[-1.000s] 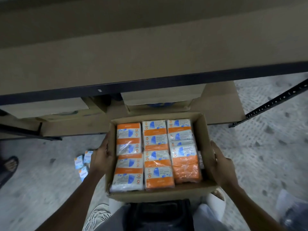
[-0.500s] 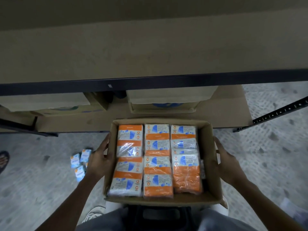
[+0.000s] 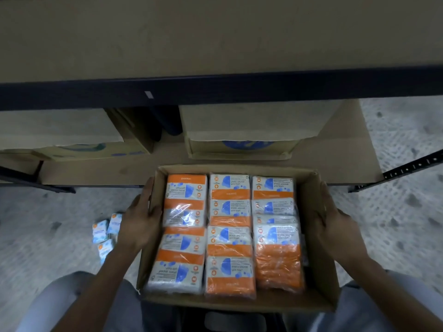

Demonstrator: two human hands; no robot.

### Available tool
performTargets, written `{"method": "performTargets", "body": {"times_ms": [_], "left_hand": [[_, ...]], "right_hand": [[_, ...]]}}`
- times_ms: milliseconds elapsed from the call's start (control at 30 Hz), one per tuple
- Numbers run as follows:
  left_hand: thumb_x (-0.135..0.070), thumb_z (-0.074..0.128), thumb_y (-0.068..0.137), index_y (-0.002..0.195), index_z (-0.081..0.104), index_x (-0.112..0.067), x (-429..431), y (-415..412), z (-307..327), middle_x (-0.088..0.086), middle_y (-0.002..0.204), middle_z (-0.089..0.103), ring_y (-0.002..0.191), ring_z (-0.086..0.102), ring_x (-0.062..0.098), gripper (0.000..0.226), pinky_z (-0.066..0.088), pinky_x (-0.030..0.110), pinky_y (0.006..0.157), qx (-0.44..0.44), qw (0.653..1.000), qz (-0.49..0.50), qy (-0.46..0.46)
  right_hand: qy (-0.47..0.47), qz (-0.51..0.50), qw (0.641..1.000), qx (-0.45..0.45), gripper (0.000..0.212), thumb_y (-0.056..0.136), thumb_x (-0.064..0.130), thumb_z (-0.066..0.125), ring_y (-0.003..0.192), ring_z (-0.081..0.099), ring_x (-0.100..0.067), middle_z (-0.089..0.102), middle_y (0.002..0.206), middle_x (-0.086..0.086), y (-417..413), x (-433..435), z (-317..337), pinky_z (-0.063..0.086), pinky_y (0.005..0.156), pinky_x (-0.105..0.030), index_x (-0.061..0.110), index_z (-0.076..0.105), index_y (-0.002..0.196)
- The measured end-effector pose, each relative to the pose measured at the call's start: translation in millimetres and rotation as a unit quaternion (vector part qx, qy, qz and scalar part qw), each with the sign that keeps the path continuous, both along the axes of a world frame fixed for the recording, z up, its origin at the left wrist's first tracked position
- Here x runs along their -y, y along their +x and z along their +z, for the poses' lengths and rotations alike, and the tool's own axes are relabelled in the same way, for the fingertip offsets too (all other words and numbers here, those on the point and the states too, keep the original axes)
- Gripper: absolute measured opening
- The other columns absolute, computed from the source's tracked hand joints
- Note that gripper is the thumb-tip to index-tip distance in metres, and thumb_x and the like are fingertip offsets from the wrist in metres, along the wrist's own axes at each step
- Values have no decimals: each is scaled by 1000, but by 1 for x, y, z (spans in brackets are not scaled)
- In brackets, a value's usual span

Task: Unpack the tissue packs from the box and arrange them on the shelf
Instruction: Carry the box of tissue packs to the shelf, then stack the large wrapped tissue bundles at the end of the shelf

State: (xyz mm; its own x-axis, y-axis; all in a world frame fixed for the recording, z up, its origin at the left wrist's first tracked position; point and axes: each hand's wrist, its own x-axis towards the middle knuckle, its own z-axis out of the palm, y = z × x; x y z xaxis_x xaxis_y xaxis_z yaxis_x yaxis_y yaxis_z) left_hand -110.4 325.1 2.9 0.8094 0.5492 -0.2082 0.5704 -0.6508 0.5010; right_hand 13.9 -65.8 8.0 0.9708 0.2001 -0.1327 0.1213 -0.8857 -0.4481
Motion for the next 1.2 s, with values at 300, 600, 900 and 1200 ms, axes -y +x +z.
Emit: {"method": "performTargets", "body": {"times_ms": [300, 600, 900, 1200], "left_hand": [[-18, 50, 93, 150, 21, -39, 5, -2, -8, 14, 135, 54, 109, 56, 36, 67, 44, 41, 89, 53, 998, 0, 31], [-22, 42, 97, 153, 7, -31, 12, -19, 1, 24, 127, 54, 104, 55, 42, 67, 42, 40, 83, 13, 997, -45, 54], [-25, 45, 96, 149, 25, -31, 26, -44, 16, 12, 140, 48, 123, 48, 32, 58, 39, 40, 98, 57, 998, -8, -22], [-20, 54, 93, 136, 47, -24, 39, -52, 26, -5, 133, 50, 122, 46, 12, 44, 37, 31, 101, 187, 977, -101, 14]], "right_hand": [[-53, 27, 997, 45, 76, 87, 5, 57, 40, 31, -16, 60, 63, -22, 2, -2, -14, 27, 49, -30, 12, 19, 152], [-66, 49, 997, 14, 71, 90, 18, 46, 69, 63, -42, 65, 80, -30, 2, 7, -11, 47, 60, -40, 8, 14, 153], [-125, -40, 991, -20, 56, 93, 43, 46, 113, 53, -43, 52, 126, -22, -29, -31, 24, 45, 88, -47, 13, 32, 138], [30, 148, 988, 36, 56, 95, 40, 51, 134, 38, -24, 41, 147, -6, -77, -127, 45, 37, 106, -41, 18, 36, 144]]}}
